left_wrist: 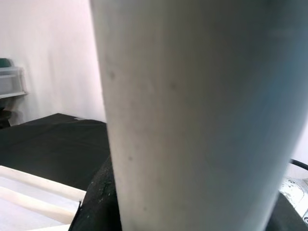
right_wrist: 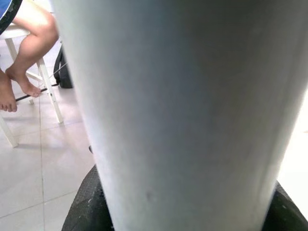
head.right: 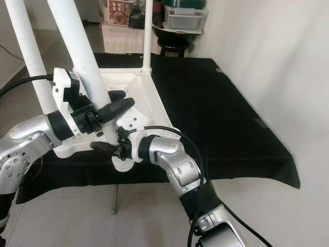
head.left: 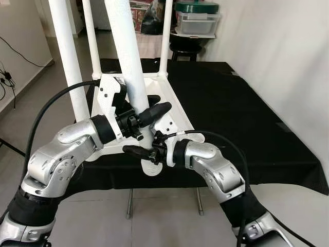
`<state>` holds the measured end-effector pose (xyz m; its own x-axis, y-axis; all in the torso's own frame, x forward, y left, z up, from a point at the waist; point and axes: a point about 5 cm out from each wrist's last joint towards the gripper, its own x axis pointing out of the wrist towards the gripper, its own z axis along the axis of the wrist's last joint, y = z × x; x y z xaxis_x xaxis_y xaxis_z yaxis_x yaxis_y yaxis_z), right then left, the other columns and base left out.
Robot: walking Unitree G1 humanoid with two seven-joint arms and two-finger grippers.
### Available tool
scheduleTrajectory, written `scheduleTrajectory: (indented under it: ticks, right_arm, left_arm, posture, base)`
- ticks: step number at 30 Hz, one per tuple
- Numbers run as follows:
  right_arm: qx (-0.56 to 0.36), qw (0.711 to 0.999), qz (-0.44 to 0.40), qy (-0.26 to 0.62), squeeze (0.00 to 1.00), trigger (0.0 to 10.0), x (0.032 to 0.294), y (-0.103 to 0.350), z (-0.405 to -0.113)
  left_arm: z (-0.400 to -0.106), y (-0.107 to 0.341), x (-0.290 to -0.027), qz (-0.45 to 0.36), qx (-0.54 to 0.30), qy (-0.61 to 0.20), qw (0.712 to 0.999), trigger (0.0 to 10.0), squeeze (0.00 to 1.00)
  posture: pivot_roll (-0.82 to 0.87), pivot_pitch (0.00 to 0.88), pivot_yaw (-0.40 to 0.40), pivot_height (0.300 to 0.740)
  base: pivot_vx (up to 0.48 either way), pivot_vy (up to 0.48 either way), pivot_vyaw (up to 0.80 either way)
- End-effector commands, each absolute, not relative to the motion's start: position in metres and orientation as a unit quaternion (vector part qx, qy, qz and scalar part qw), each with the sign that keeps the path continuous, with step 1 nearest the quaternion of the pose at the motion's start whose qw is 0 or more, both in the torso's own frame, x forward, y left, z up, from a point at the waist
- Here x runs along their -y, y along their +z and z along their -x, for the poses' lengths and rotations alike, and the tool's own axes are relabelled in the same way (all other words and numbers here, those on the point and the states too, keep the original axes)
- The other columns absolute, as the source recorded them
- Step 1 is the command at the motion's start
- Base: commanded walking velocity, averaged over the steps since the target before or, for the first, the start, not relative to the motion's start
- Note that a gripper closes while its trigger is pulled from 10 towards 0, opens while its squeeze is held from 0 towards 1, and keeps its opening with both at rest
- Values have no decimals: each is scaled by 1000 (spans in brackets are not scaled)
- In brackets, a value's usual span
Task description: Building children table
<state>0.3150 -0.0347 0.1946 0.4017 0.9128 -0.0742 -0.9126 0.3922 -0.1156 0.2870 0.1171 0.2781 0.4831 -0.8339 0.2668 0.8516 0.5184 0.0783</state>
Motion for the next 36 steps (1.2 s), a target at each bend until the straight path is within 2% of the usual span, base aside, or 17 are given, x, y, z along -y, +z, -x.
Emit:
scheduleTrajectory:
  ticks: [1,9,10,11,13,18,20,22,25,28,30,31,32,33,34,35,36]
  right_arm:
    - [26,830,68,553,0,0,23,207,-315]
    - [29,847,60,528,0,0,26,206,-322]
    - [29,849,60,524,0,0,26,206,-324]
    - [30,854,57,517,0,0,27,206,-326]
    - [30,854,57,517,0,0,27,206,-326]
    - [37,881,48,470,0,0,37,209,-339]
    - [46,908,28,415,0,0,50,214,-352]
    - [46,908,28,415,0,0,50,214,-352]
    - [61,938,2,342,0,0,68,223,-367]
    - [66,947,-6,314,0,0,76,226,-372]
    - [76,958,-25,275,0,0,86,231,-378]
    - [86,965,-43,245,0,0,93,235,-382]
    - [92,967,-54,230,0,1961,98,236,-383]
    - [92,967,-54,230,0,1961,98,236,-383]
    - [94,969,-58,222,0,6510,100,235,-383]
    - [94,969,-58,222,0,6510,100,235,-383]
    - [93,969,-58,220,0,10000,100,233,-382]
  left_arm:
    - [-282,279,-102,35,145,-525,838,0,0]
    - [-286,279,-104,51,141,-513,845,0,0]
    - [-287,280,-106,55,143,-504,850,5569,1000]
    - [-289,284,-110,64,152,-493,854,10000,1000]
    - [-289,284,-110,64,152,-493,854,10000,1000]
    - [-296,305,-131,93,205,-417,881,10000,1000]
    - [-295,309,-137,90,218,-390,890,10000,1000]
    - [-295,309,-137,90,218,-390,890,10000,1000]
    - [-292,311,-140,90,228,-371,896,10000,1000]
    - [-291,311,-141,91,231,-365,897,10000,1000]
    - [-294,305,-141,80,224,-344,908,10000,1000]
    - [-300,295,-143,72,212,-307,925,10000,1000]
    - [-304,279,-146,58,190,-266,943,10000,0]
    - [-304,279,-146,58,190,-266,943,10000,0]
    - [-307,263,-149,55,171,-230,957,10000,0]
    - [-307,263,-149,55,171,-230,957,10000,0]
    - [-308,252,-151,54,157,-208,964,10000,0]
  posture:
    - [-252,0,-68,740]
    - [-250,0,-69,740]
    - [-250,0,-69,740]
    - [-250,0,-69,740]
    - [-250,0,-69,740]
    - [-248,0,-71,740]
    - [-242,0,-74,740]
    - [-242,0,-74,740]
    - [-240,0,-81,740]
    - [-240,0,-81,740]
    - [-230,0,-86,740]
    - [-233,0,-85,740]
    - [-239,0,-80,740]
    - [-239,0,-80,740]
    - [-239,0,-80,740]
    - [-239,0,-80,740]
    - [-239,0,-80,740]
  base:
    - [0,0,0]
    - [0,0,0]
    - [0,0,0]
    - [0,0,0]
    - [0,0,0]
    - [0,0,0]
    - [0,0,0]
    - [0,0,0]
    - [0,0,0]
    - [0,0,0]
    - [0,0,0]
    - [0,0,0]
    - [0,0,0]
    - [0,0,0]
    - [0,0,0]
    - [0,0,0]
    - [0,0,0]
